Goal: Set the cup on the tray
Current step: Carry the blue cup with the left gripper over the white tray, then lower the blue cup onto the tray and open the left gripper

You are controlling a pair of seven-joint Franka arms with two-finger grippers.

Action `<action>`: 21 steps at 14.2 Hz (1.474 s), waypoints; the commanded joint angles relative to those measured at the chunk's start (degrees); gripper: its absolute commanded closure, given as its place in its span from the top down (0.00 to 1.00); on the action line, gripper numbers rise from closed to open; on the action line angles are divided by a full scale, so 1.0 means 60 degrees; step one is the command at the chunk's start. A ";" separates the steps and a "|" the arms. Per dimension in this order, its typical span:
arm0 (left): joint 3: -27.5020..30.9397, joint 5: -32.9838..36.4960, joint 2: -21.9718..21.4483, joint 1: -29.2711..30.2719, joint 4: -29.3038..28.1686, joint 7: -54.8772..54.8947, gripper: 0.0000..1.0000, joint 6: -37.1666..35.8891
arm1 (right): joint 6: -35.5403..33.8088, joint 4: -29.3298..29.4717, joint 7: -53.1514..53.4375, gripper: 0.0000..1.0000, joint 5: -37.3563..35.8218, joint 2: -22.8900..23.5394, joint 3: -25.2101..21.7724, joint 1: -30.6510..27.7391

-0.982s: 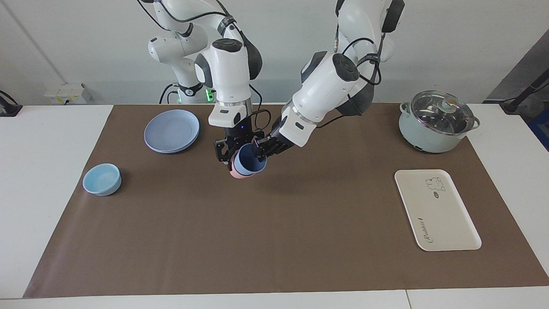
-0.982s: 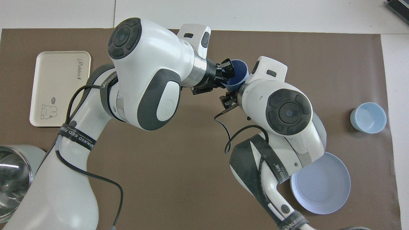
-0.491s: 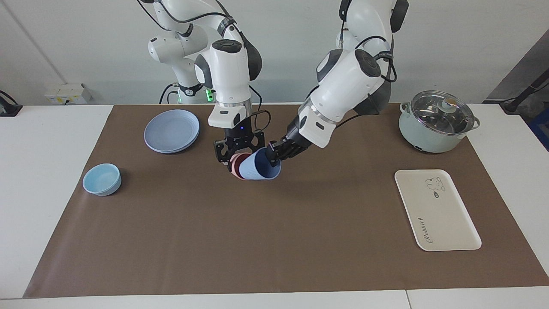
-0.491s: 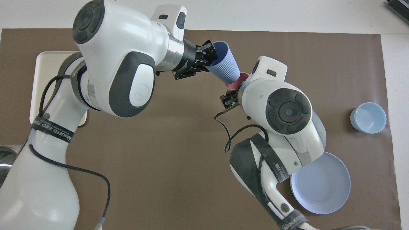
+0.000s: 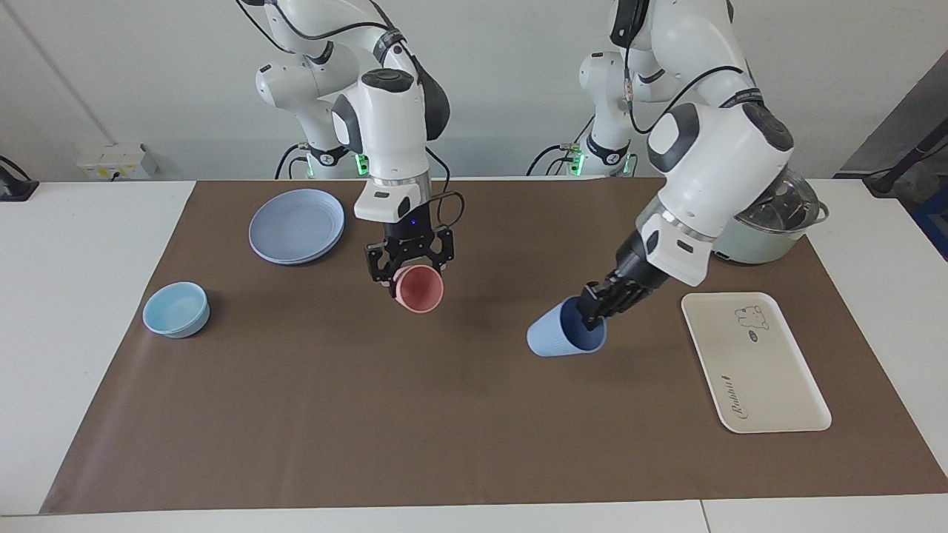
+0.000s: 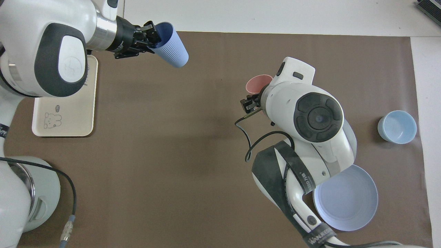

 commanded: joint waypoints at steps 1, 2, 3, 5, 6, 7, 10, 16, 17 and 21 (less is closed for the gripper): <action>-0.0108 0.0981 -0.0026 0.0953 0.0086 0.1571 0.00 -0.0194 | 0.0575 0.0094 -0.1463 0.00 0.0160 0.0075 0.0080 -0.0904; -0.0108 0.0997 -0.0055 0.1334 0.0071 0.2144 0.00 -0.0179 | 0.0808 0.0065 -0.2050 0.00 0.0887 0.0075 0.0066 -0.1139; -0.0108 0.0997 -0.0084 0.1744 -0.0089 0.2759 0.00 -0.0106 | 0.1217 0.0021 -0.2983 0.00 0.1837 0.0133 0.0066 -0.1432; -0.0108 0.0983 -0.0463 0.2608 -0.1022 0.4529 0.00 0.0302 | 0.1528 -0.0009 -0.5762 0.00 0.4323 0.0236 0.0066 -0.2280; -0.0108 0.0983 -0.0711 0.3048 -0.1680 0.5277 0.00 0.0739 | 0.1514 -0.0052 -0.7400 0.00 0.5990 0.0251 0.0066 -0.2647; -0.0108 0.0983 -0.0960 0.3400 -0.2369 0.5894 0.00 0.1295 | 0.1485 -0.0110 -0.8925 0.00 0.7297 0.0280 0.0066 -0.3071; -0.0108 0.0953 -0.1197 0.4222 -0.3254 0.7171 0.00 0.2047 | 0.1236 -0.0184 -1.3320 0.00 1.0989 0.0936 0.0066 -0.4084; -0.0122 -0.0461 -0.0306 0.4941 -0.4104 0.8869 0.00 0.3642 | -0.0196 -0.0257 -1.8323 0.00 1.4266 0.1963 0.0066 -0.5269; -0.0108 -0.1120 -0.0086 0.4956 -0.4104 0.9526 0.00 0.3847 | -0.0592 -0.0316 -1.9026 0.00 1.4573 0.2110 0.0051 -0.5490; -0.0108 -0.1507 0.0033 0.5044 -0.4119 1.0002 0.12 0.4054 | -0.1224 -0.1134 -2.0803 0.00 1.5996 0.2141 0.0051 -0.5639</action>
